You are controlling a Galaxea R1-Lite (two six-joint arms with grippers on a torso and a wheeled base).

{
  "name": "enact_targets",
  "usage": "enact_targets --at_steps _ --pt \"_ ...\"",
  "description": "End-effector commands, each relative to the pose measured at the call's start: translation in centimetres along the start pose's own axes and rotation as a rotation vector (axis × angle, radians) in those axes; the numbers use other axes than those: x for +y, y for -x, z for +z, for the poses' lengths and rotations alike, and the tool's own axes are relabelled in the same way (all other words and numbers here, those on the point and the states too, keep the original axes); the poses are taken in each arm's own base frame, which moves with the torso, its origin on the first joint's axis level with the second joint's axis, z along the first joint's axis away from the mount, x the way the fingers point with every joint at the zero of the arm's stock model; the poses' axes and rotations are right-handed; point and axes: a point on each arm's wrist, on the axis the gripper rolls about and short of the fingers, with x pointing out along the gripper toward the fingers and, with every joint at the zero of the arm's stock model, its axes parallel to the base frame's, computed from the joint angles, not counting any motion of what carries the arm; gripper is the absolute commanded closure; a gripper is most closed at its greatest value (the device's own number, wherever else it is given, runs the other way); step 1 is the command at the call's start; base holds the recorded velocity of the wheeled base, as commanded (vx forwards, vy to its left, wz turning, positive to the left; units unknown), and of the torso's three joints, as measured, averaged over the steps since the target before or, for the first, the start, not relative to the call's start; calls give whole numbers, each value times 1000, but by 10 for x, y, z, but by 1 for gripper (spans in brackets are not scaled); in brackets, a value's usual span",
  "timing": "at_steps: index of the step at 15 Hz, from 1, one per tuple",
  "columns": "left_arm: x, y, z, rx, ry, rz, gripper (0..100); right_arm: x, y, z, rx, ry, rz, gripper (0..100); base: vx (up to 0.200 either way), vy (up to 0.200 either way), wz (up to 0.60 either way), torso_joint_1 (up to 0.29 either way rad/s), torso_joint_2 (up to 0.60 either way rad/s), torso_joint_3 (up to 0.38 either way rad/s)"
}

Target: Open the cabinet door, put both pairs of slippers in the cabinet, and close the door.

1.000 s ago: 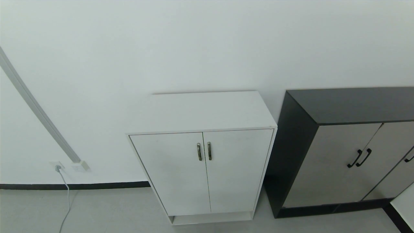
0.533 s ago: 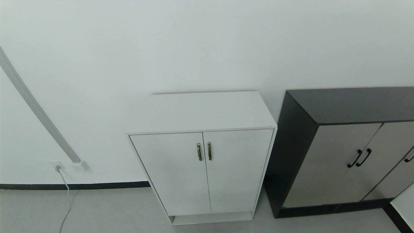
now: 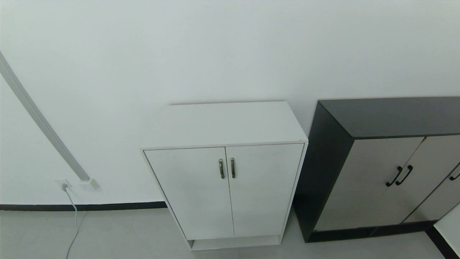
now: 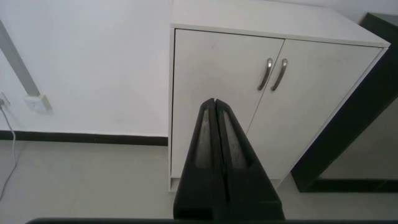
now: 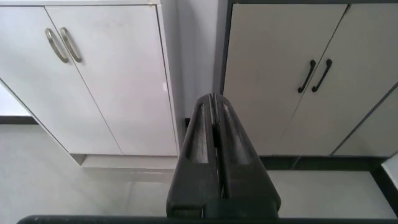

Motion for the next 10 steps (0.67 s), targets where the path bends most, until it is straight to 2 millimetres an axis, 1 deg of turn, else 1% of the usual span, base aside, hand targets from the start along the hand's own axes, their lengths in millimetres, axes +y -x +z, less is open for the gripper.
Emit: enact_targets --at_steps 1,4,10 --pt "0 0 0 -2 2 -1 100 0 2 -1 -21 1 0 100 0 0 0 0 0 0" --pt "0 0 0 -1 -3 -4 100 -2 2 0 -31 -35 -94 100 0 0 0 0 0 0" --pt "0 0 0 -1 -3 -4 100 -2 2 0 -29 -29 -93 100 0 0 0 0 0 0"
